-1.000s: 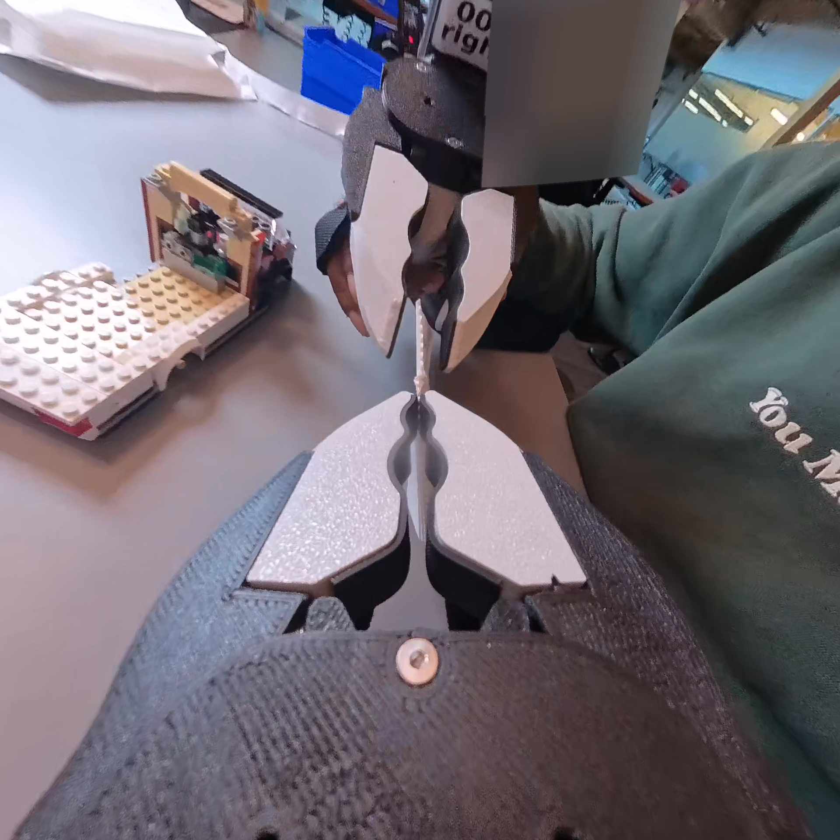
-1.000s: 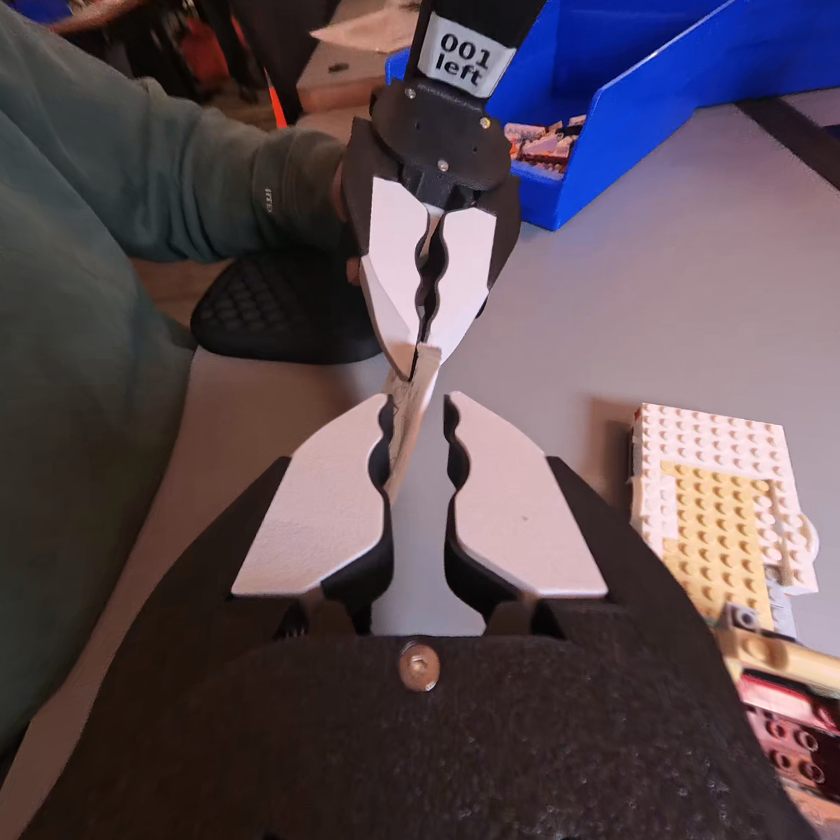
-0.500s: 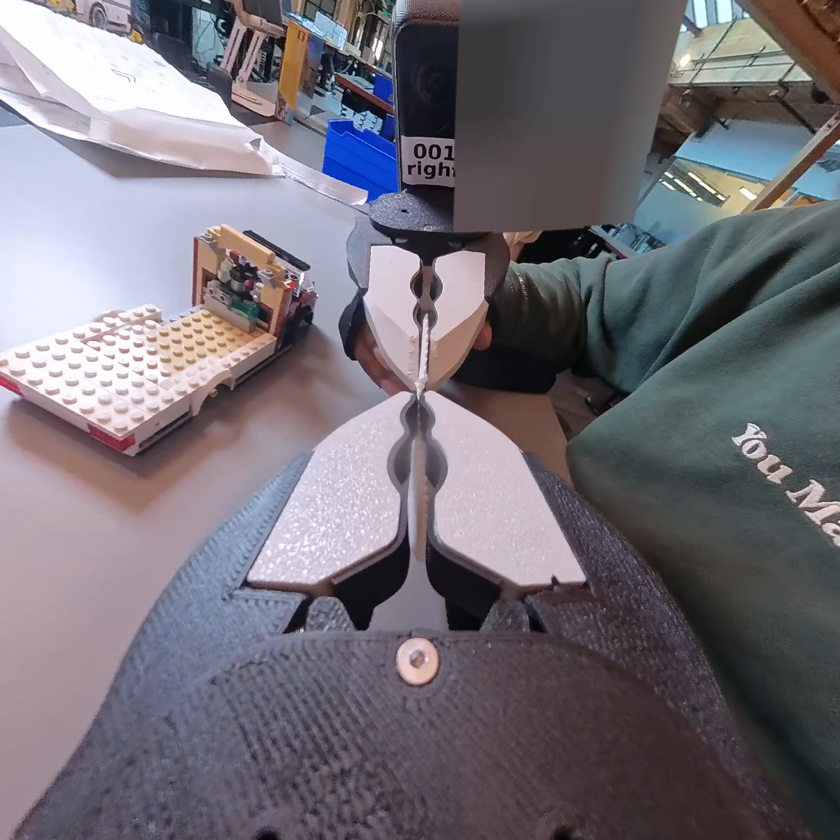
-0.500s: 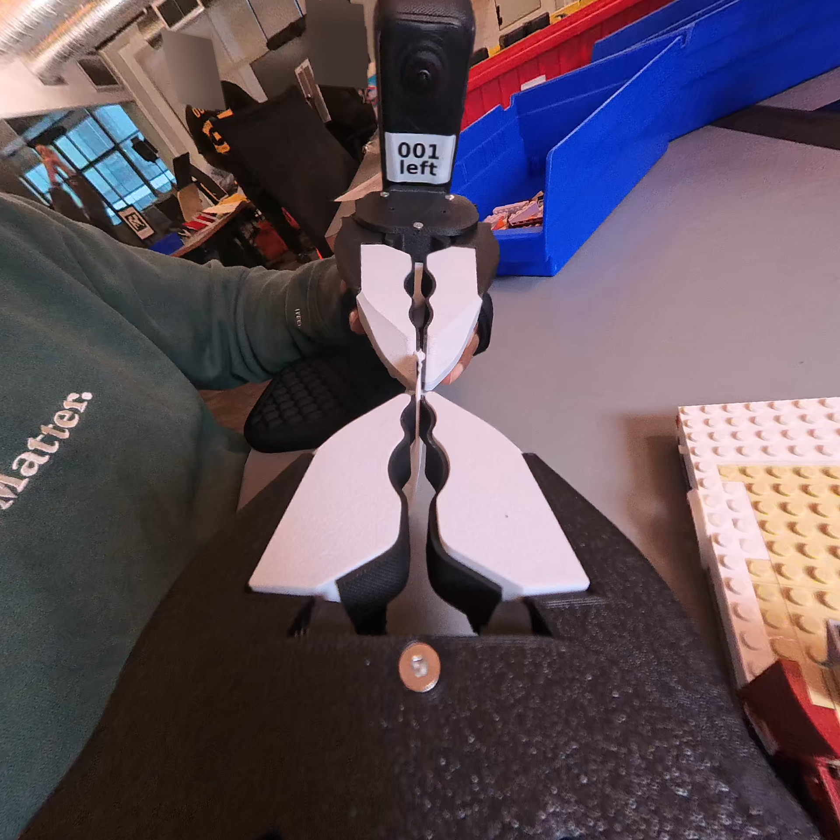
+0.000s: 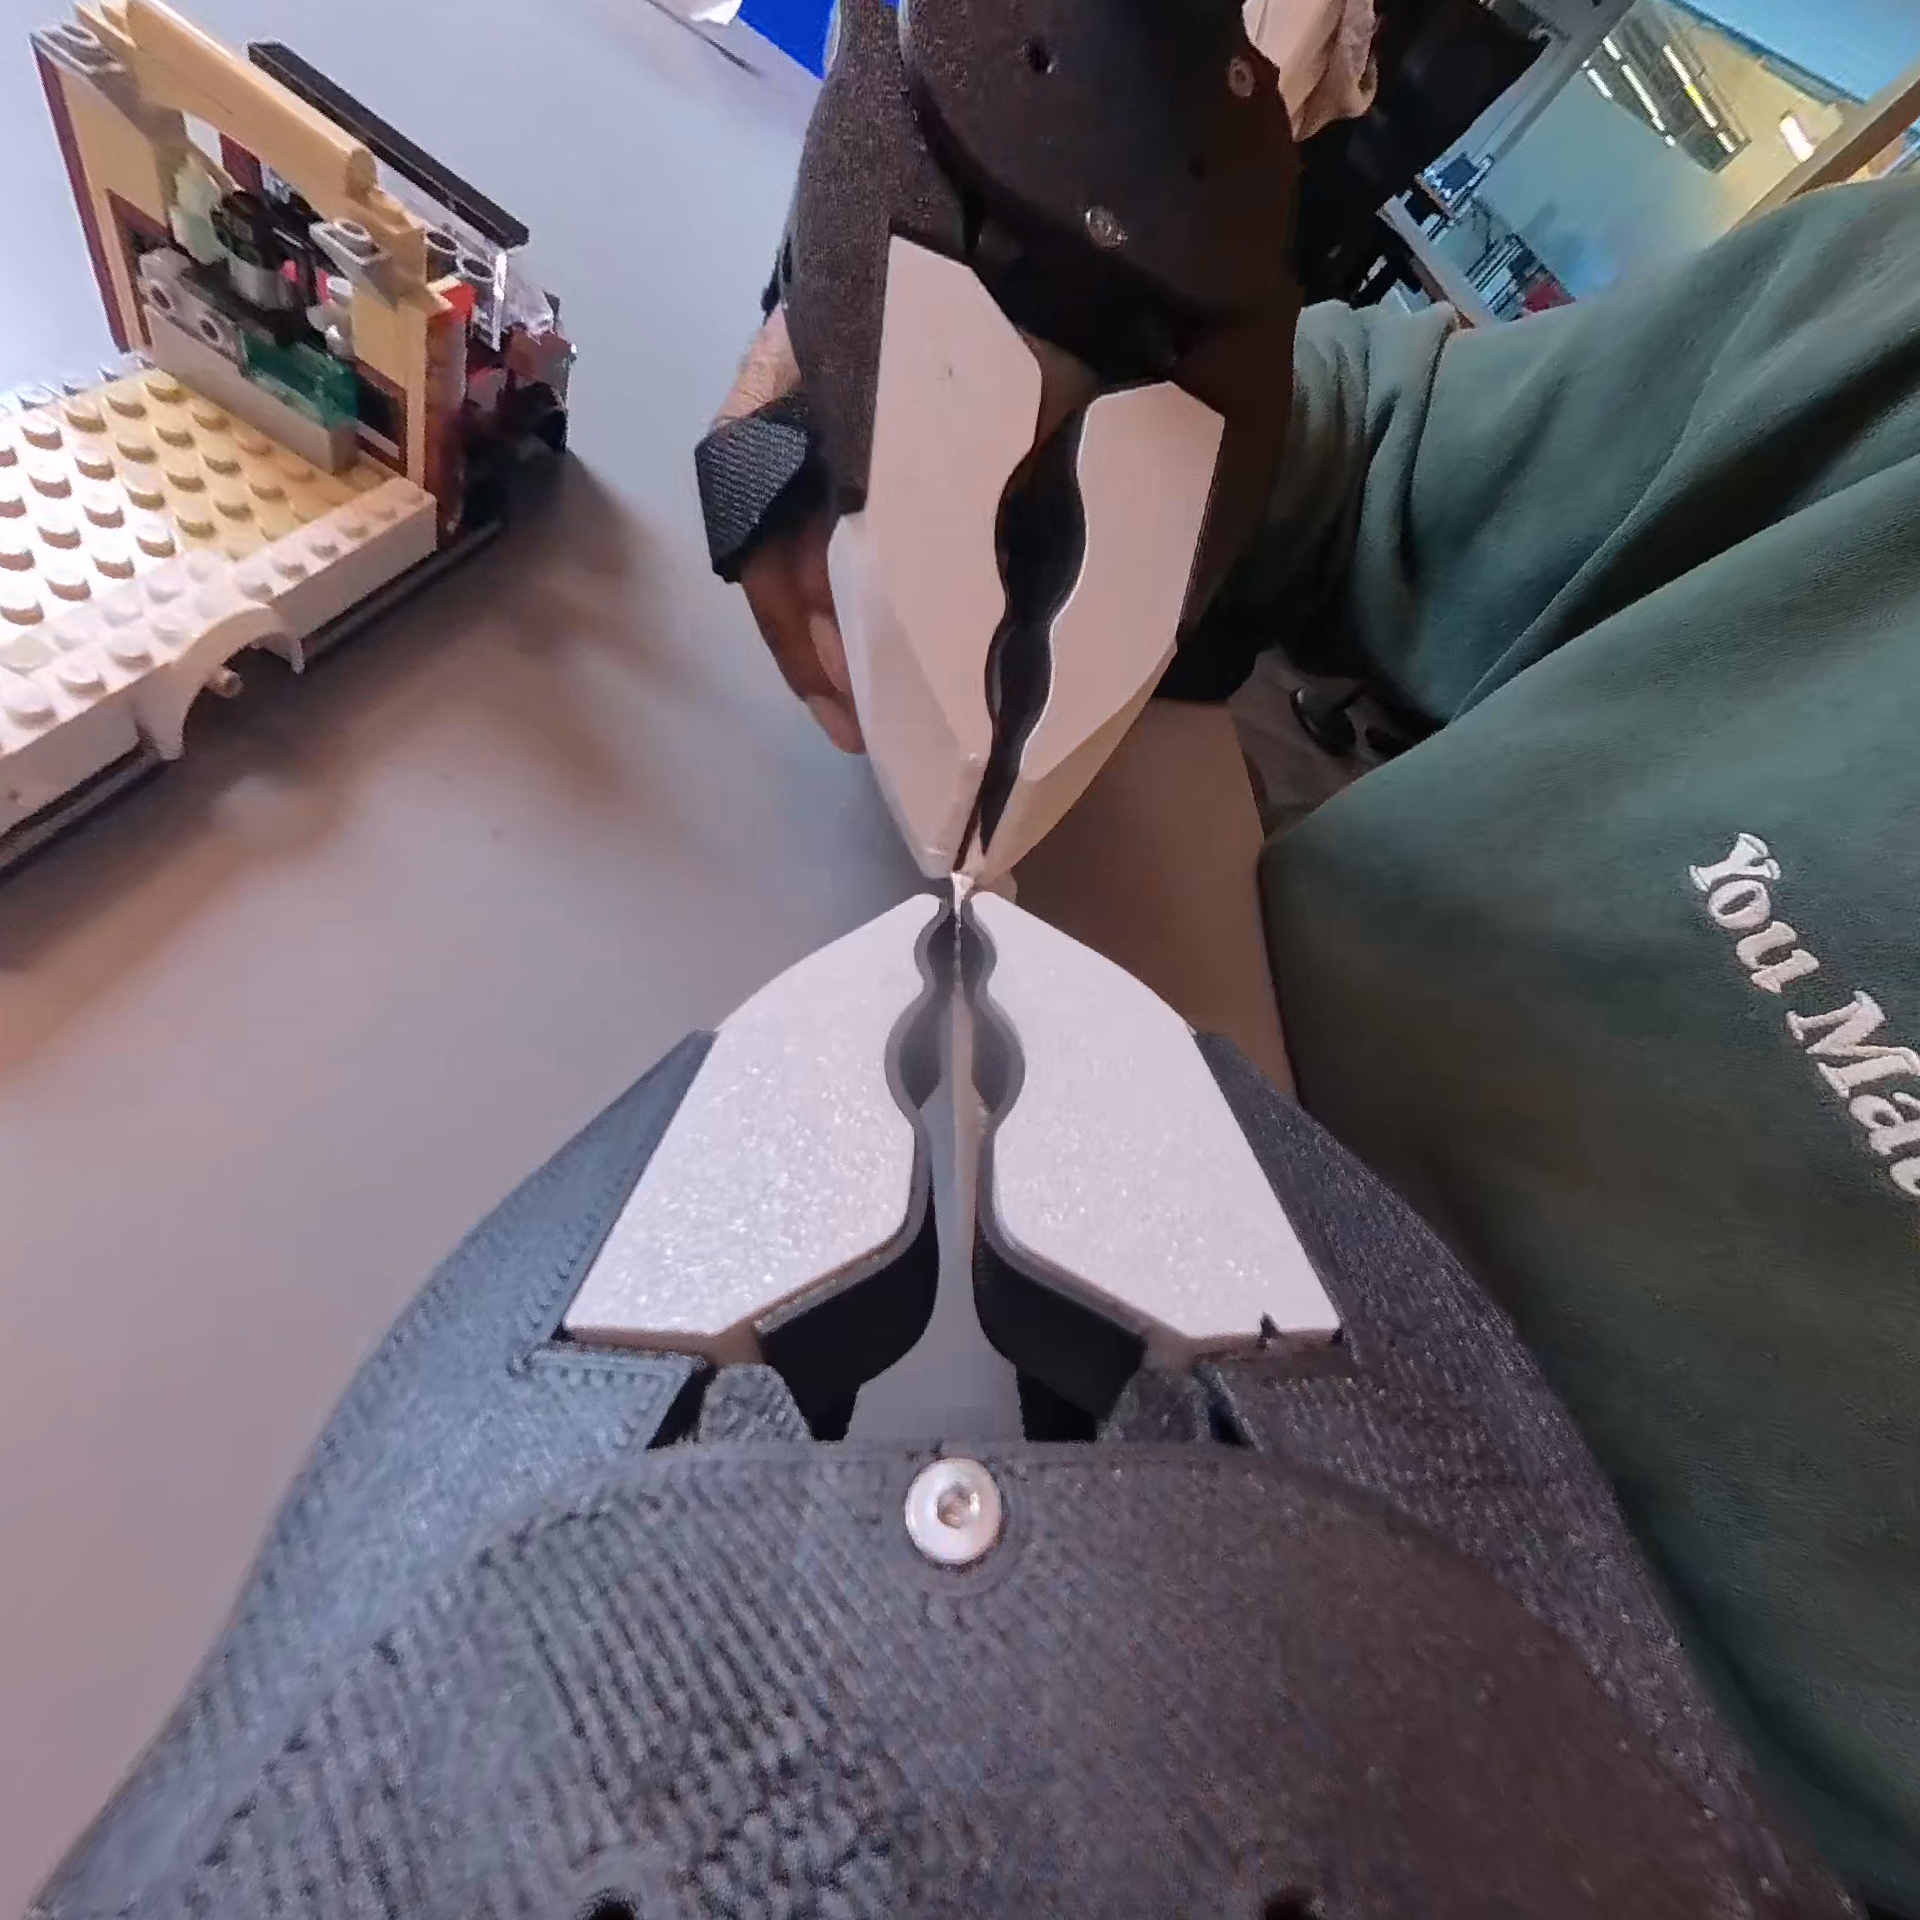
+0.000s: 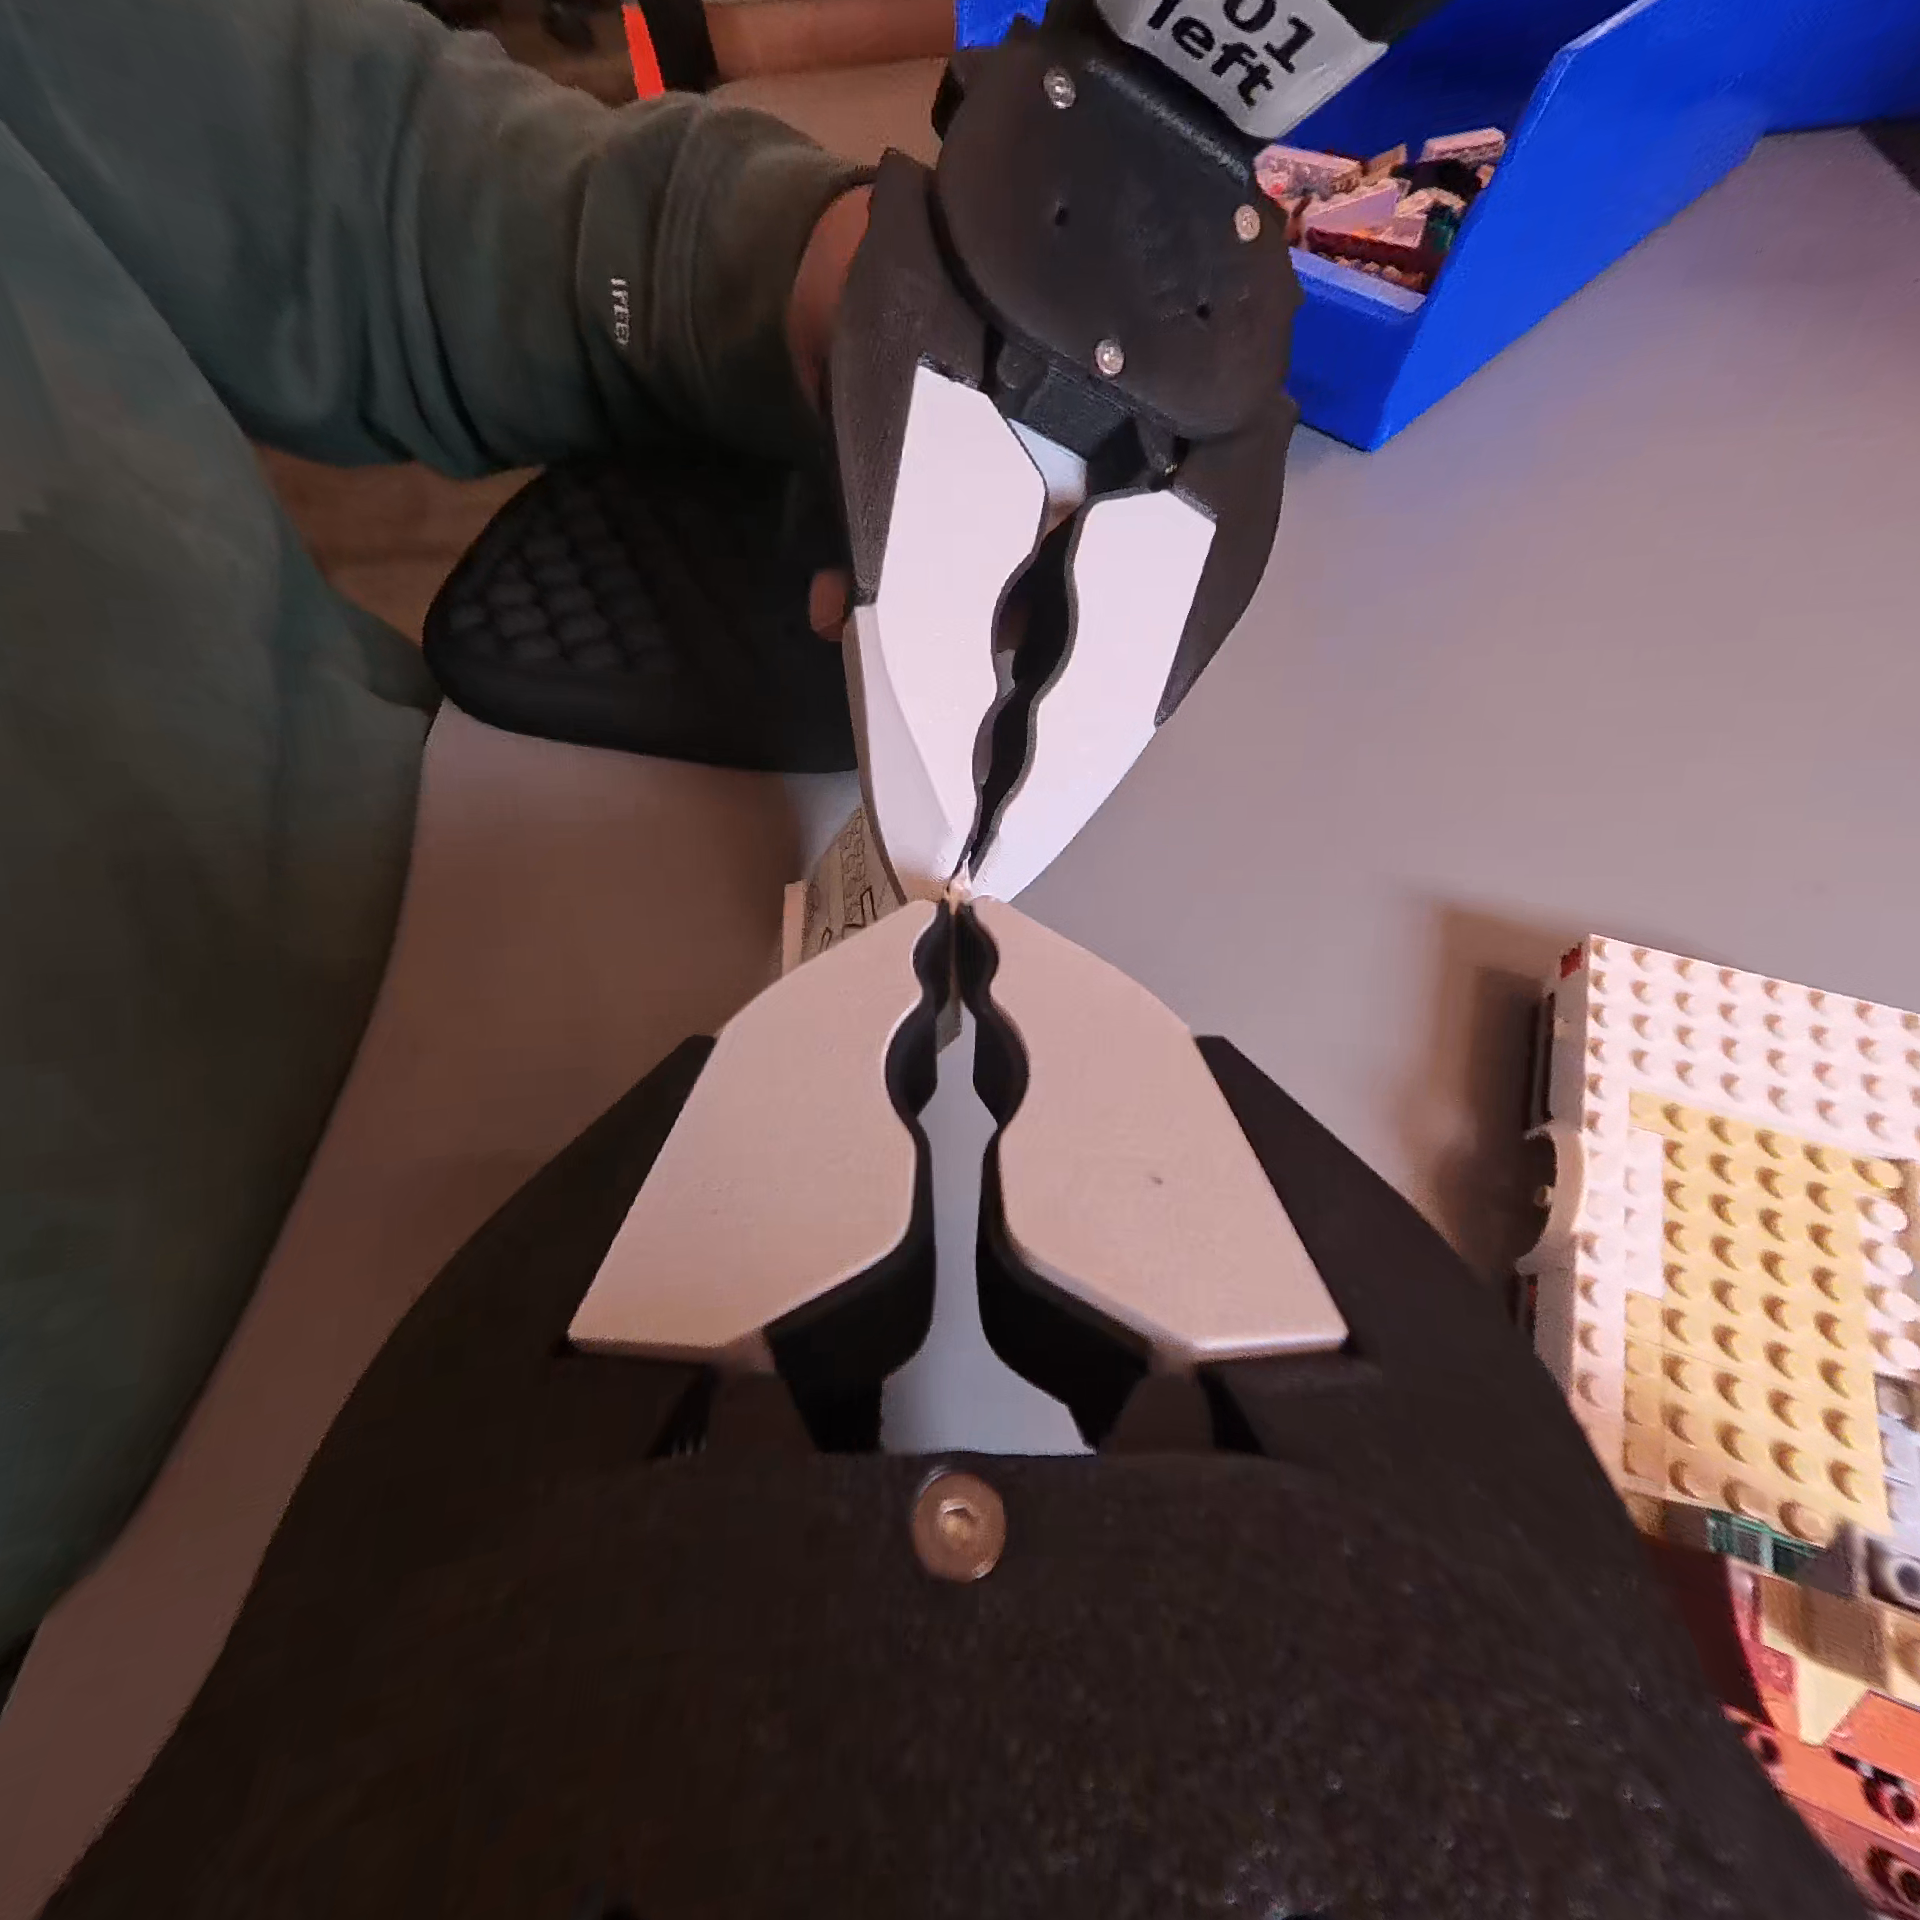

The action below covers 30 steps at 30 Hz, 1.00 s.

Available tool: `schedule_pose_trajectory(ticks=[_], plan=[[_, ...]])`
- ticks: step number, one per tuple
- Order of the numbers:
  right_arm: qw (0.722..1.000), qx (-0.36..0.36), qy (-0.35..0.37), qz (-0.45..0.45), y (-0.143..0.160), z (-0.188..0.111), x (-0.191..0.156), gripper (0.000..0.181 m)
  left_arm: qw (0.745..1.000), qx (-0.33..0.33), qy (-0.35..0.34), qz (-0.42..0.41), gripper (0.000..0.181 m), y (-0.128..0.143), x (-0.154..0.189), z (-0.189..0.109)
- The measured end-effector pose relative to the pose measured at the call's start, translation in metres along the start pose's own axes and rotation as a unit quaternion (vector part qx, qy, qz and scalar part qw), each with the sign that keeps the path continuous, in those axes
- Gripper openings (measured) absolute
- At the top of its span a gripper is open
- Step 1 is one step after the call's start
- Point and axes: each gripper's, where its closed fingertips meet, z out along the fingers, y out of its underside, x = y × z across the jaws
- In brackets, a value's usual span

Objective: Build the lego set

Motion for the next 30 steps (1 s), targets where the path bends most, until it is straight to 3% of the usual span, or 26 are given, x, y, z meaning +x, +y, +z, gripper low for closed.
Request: schedule_pose_trajectory(ticks=[6,11,18,26,30], plan=[[1.000,0.013,0.006,-0.008,-0.002,0.000,0.001,0.000,1.000,0.017,-0.005,0.020,0.007,-0.003,-0.002,-0.002],[0.999,0.031,0.000,-0.020,-0.002,0.000,-0.001,0.000,1.000,0.018,0.004,0.025,0.000,-0.003,0.000,-0.001],[0.972,0.042,0.094,-0.210,-0.002,0.005,-0.001,0.000,0.997,0.002,0.056,-0.051,0.001,0.003,0.000,-0.004],[0.939,0.026,0.126,-0.319,0.000,0.006,-0.007,0.000,0.988,-0.011,0.109,-0.107,0.001,0.007,0.003,-0.003],[0.937,0.022,0.101,-0.333,0.004,0.009,-0.019,0.000,0.988,-0.010,0.101,-0.117,0.001,0.007,-0.003,-0.004]])
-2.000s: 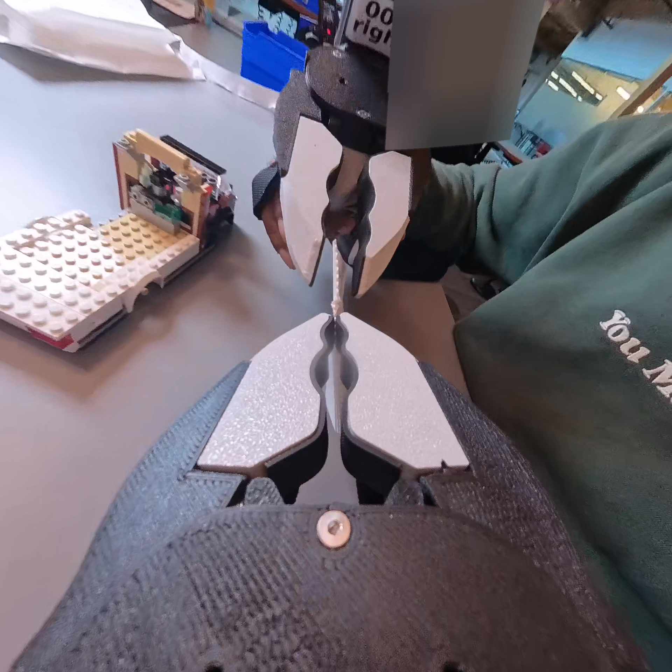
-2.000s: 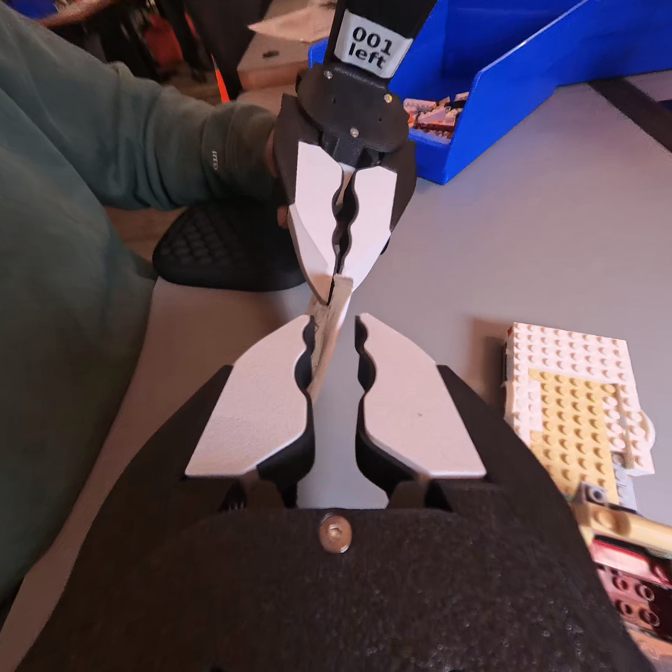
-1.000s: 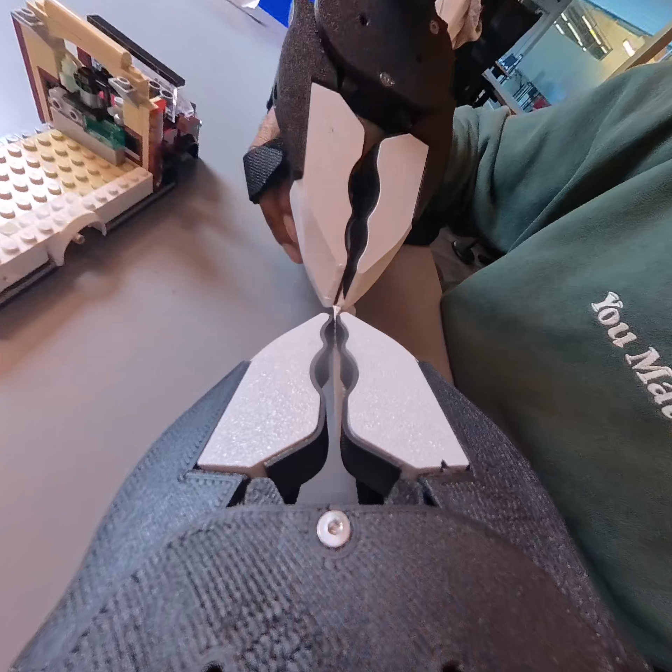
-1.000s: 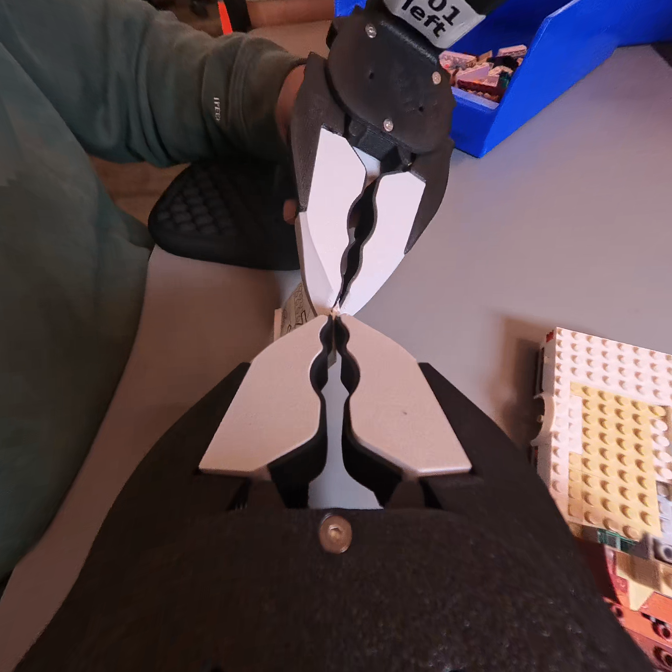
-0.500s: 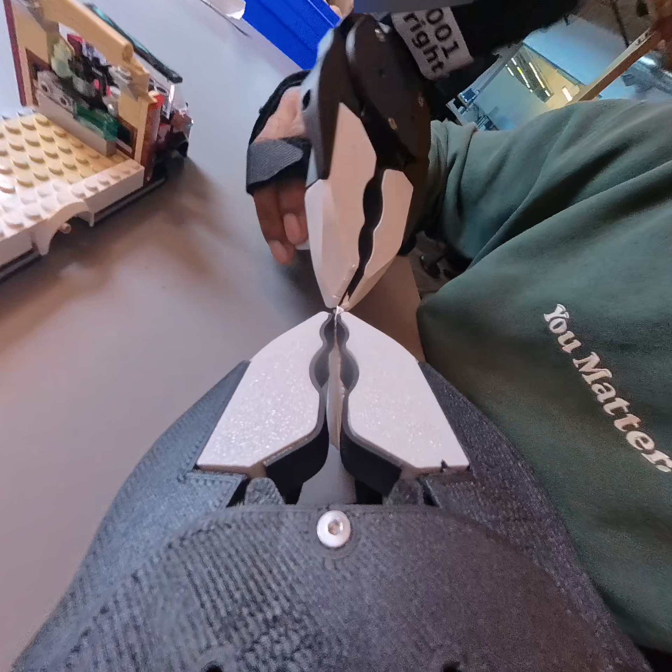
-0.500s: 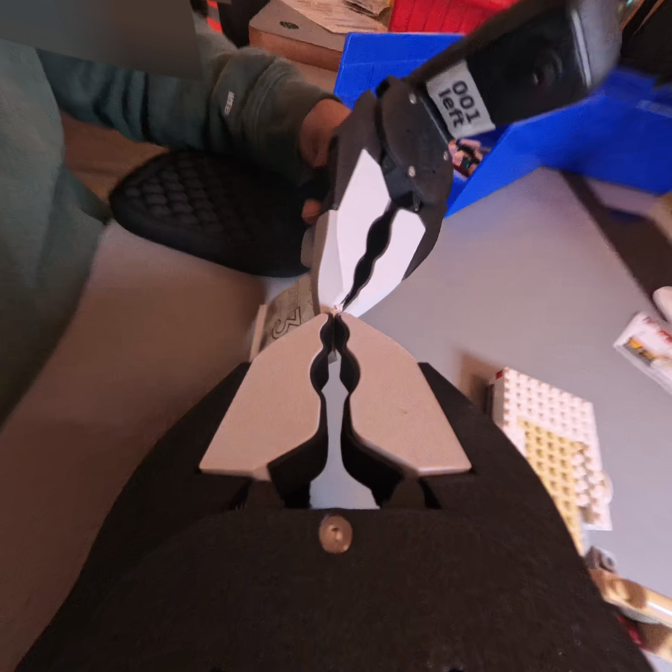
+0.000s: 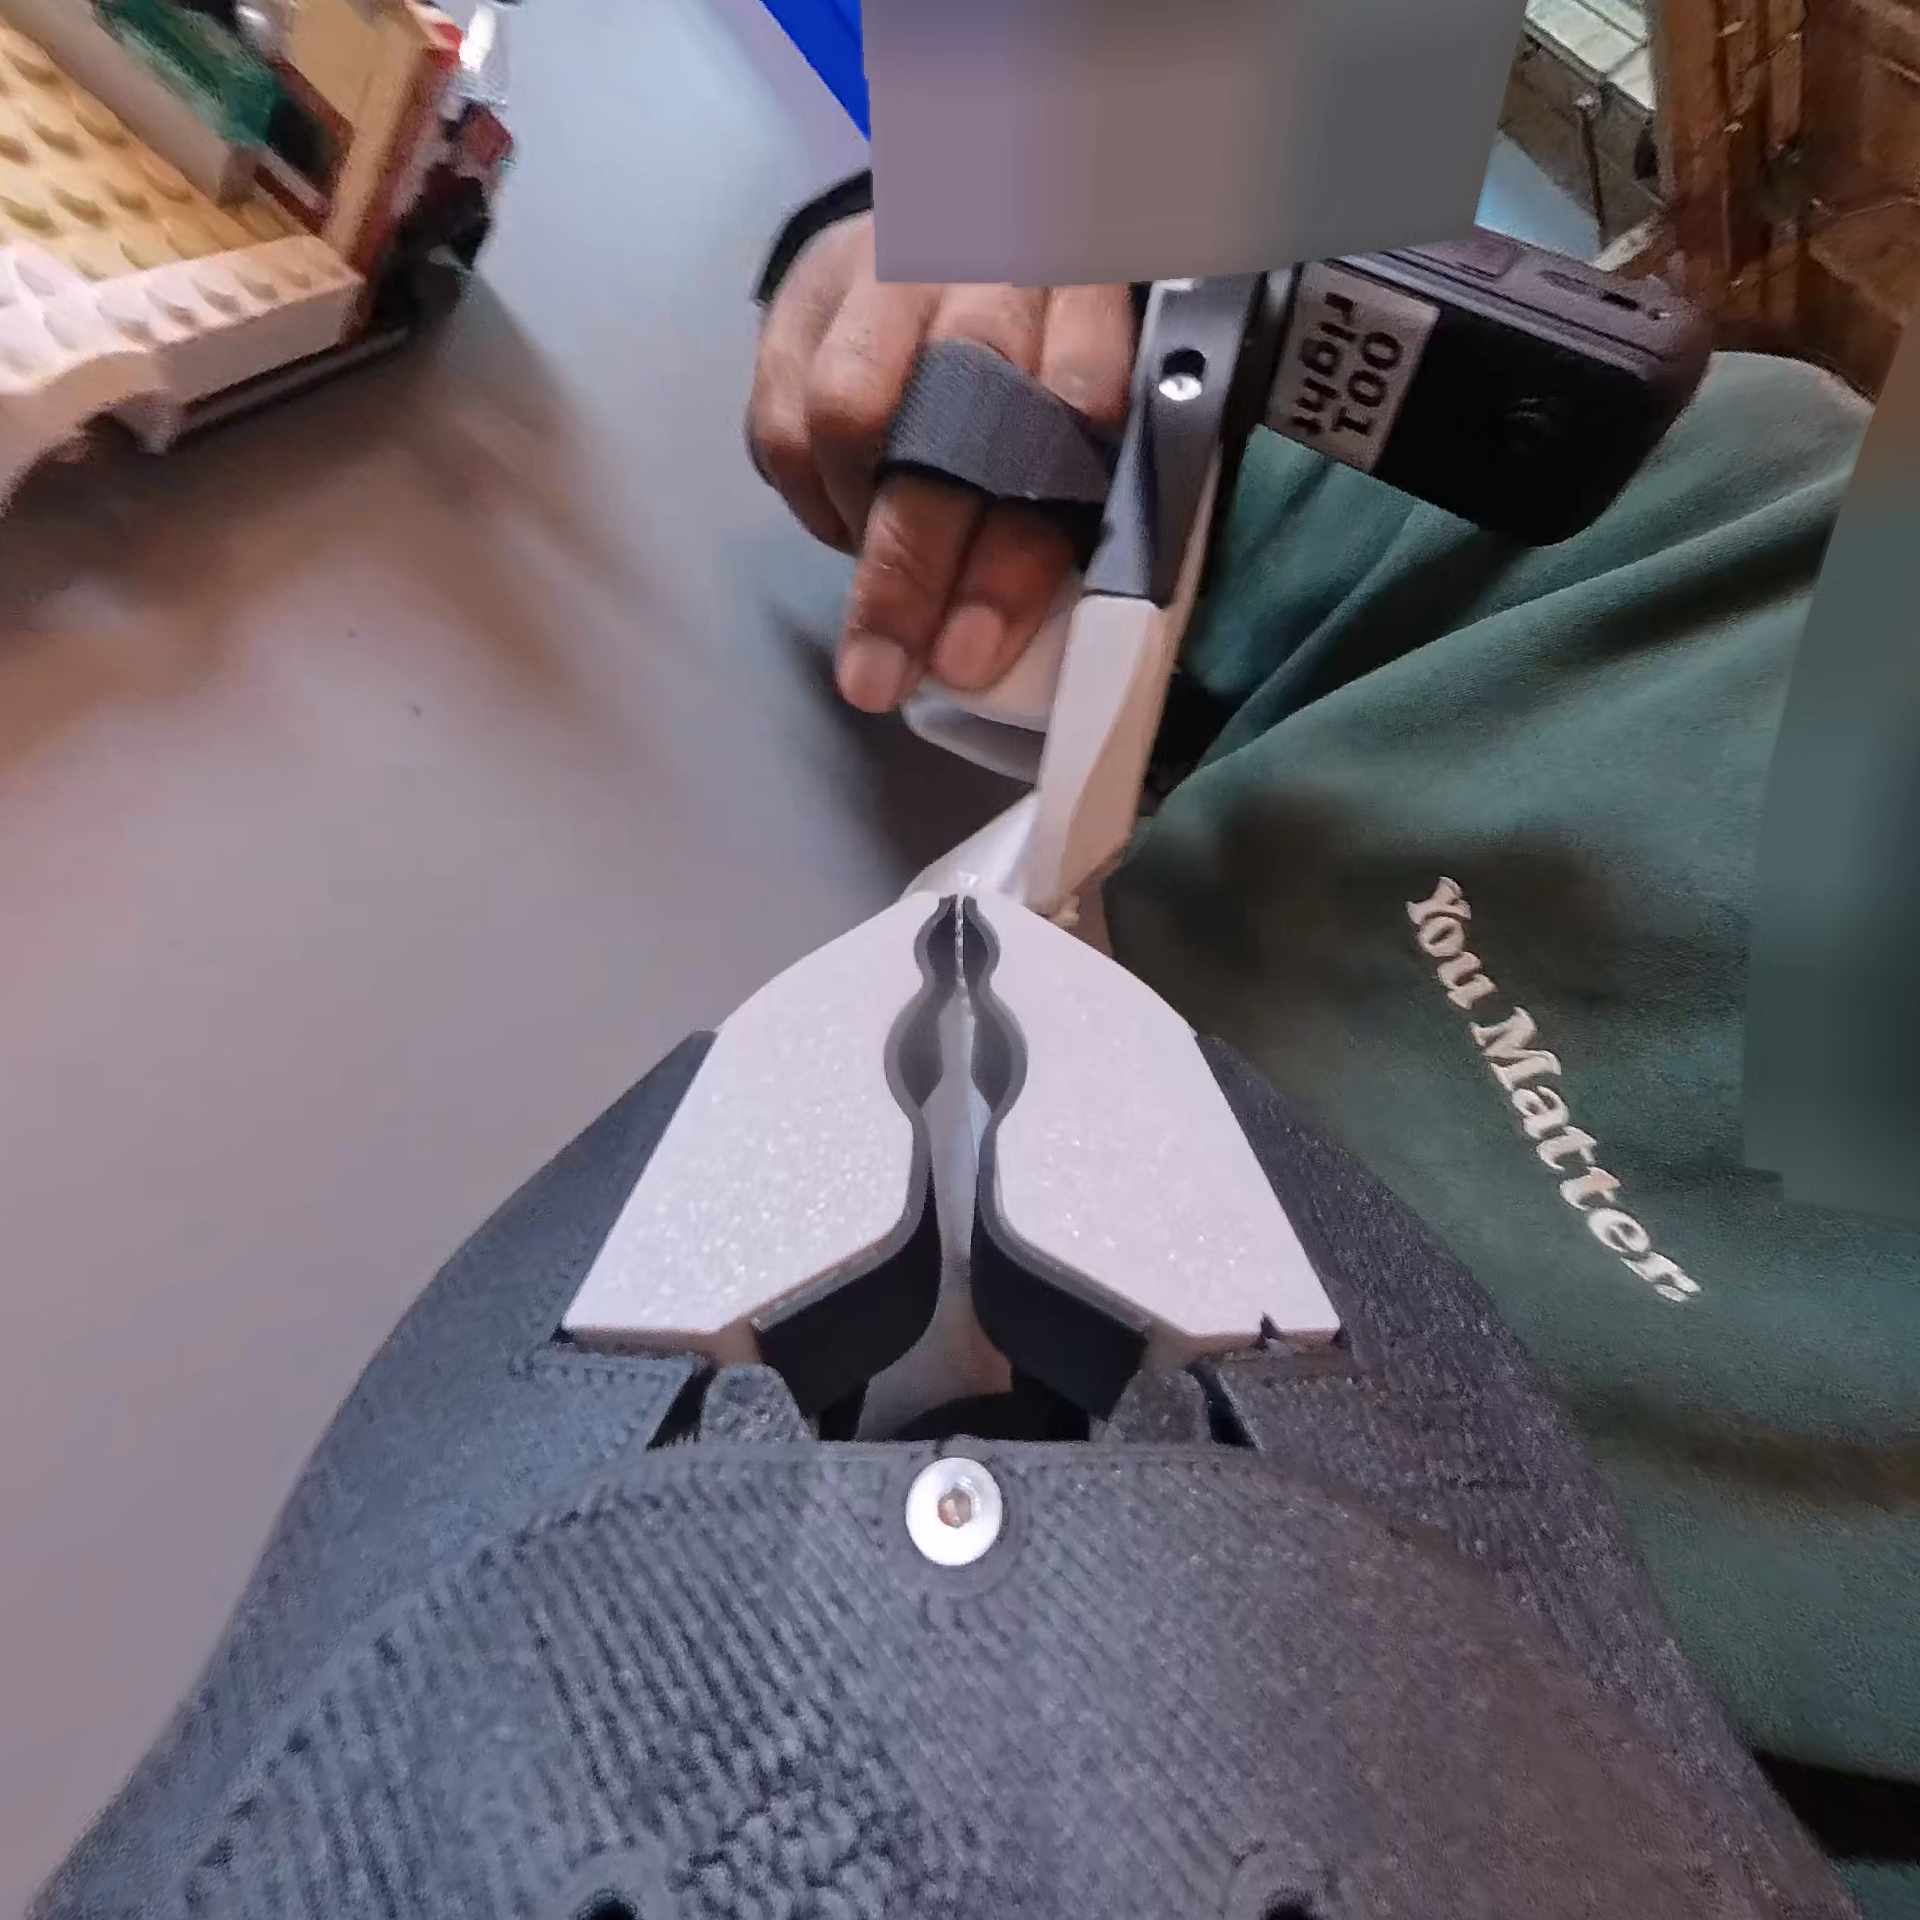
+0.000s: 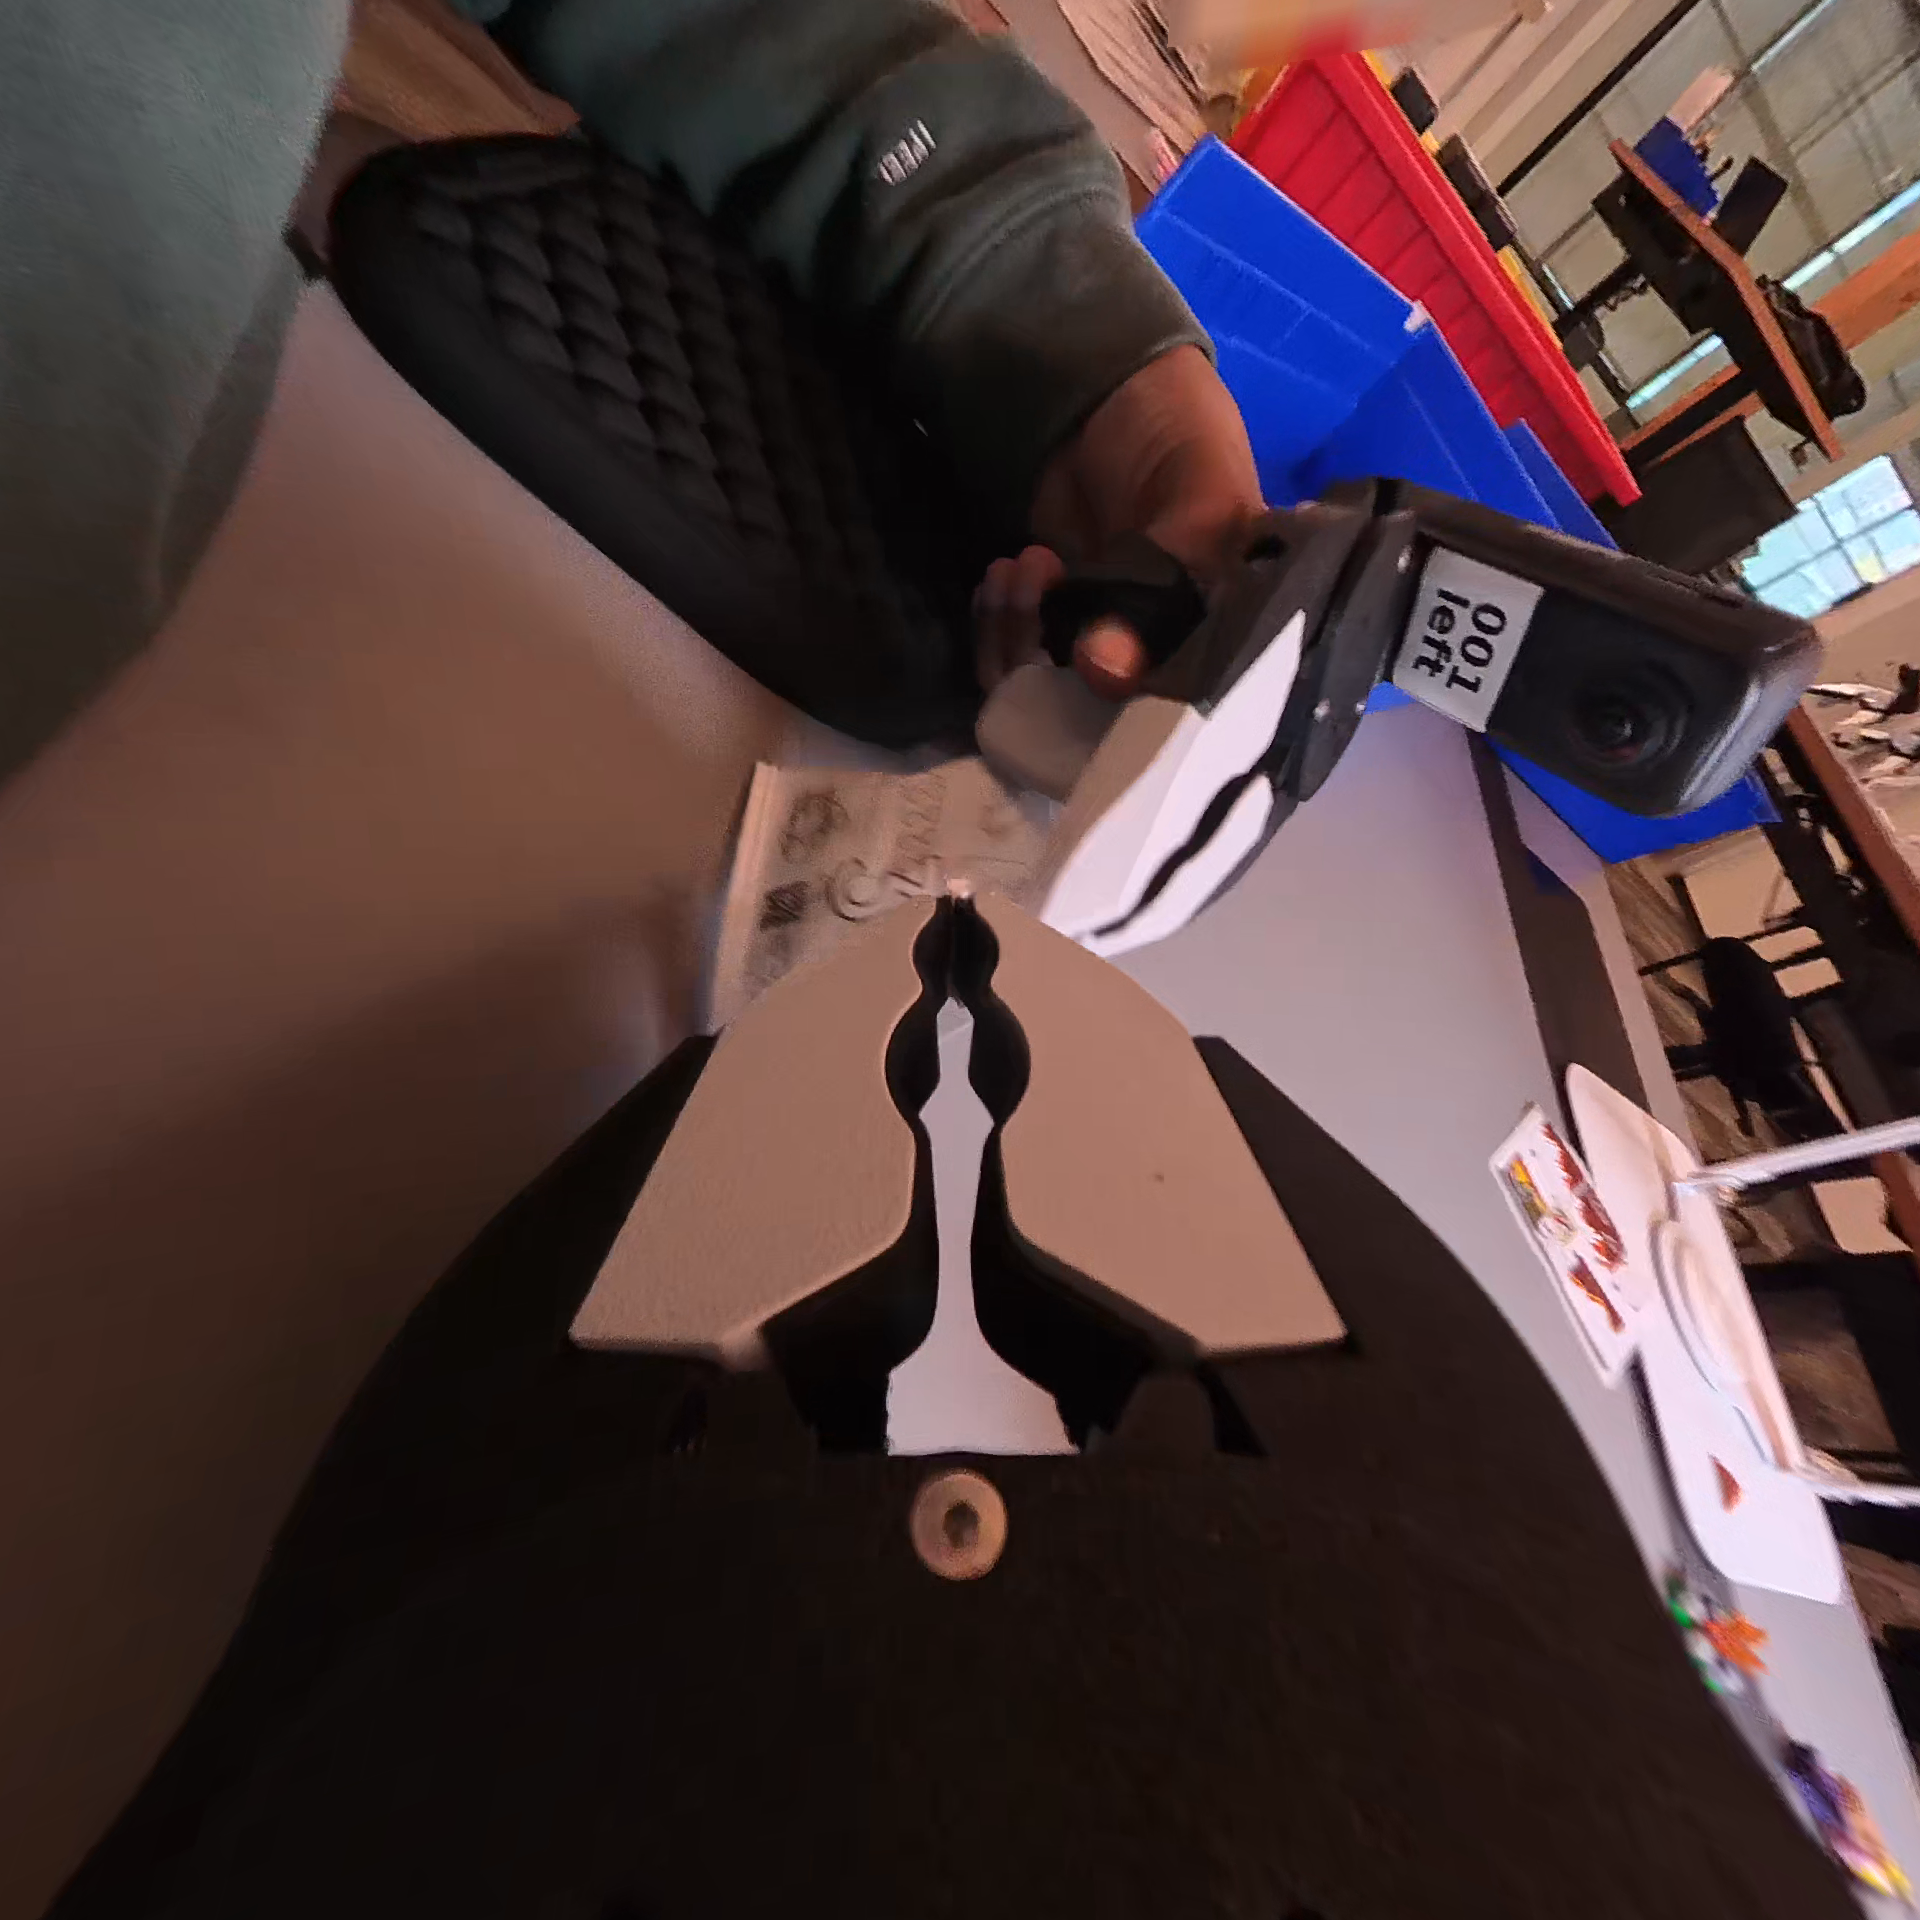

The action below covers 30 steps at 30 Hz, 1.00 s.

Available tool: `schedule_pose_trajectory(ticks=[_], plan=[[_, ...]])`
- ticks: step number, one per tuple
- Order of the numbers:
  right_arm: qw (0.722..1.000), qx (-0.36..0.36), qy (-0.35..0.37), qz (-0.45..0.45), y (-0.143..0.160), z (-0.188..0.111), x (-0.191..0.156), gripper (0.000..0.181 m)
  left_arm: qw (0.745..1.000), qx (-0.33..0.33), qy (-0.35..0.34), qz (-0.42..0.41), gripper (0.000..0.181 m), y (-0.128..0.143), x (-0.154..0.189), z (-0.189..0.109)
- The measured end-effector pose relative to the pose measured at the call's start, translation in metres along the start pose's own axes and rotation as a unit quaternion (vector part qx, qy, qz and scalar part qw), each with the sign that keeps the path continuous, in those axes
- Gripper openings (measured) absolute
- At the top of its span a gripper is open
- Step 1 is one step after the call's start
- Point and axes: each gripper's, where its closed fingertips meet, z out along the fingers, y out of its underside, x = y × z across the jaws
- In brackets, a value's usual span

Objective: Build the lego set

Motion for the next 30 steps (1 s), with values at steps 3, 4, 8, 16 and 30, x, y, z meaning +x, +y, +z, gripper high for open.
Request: schedule_pose_trajectory(ticks=[3,4,8,16,30], plan=[[0.999,0.020,-0.019,0.046,-0.005,-0.006,-0.003,0.000,1.000,0.011,-0.006,-0.002,0.001,0.002,-0.005,-0.015],[0.997,0.025,-0.025,0.070,-0.004,-0.007,-0.001,0.000,1.000,0.004,-0.004,0.009,0.001,0.004,-0.002,-0.015],[0.984,0.059,-0.040,0.165,-0.008,-0.010,0.009,0.000,0.999,0.004,-0.033,0.037,0.000,0.001,-0.005,-0.010],[0.967,0.072,-0.052,0.238,-0.009,-0.011,0.016,0.000,0.994,-0.023,-0.060,0.093,0.032,0.007,0.002,0.005],[0.951,0.071,-0.070,0.293,0.001,-0.019,0.023,0.000,0.989,-0.016,-0.091,0.118,0.001,-0.002,0.002,0.015]])
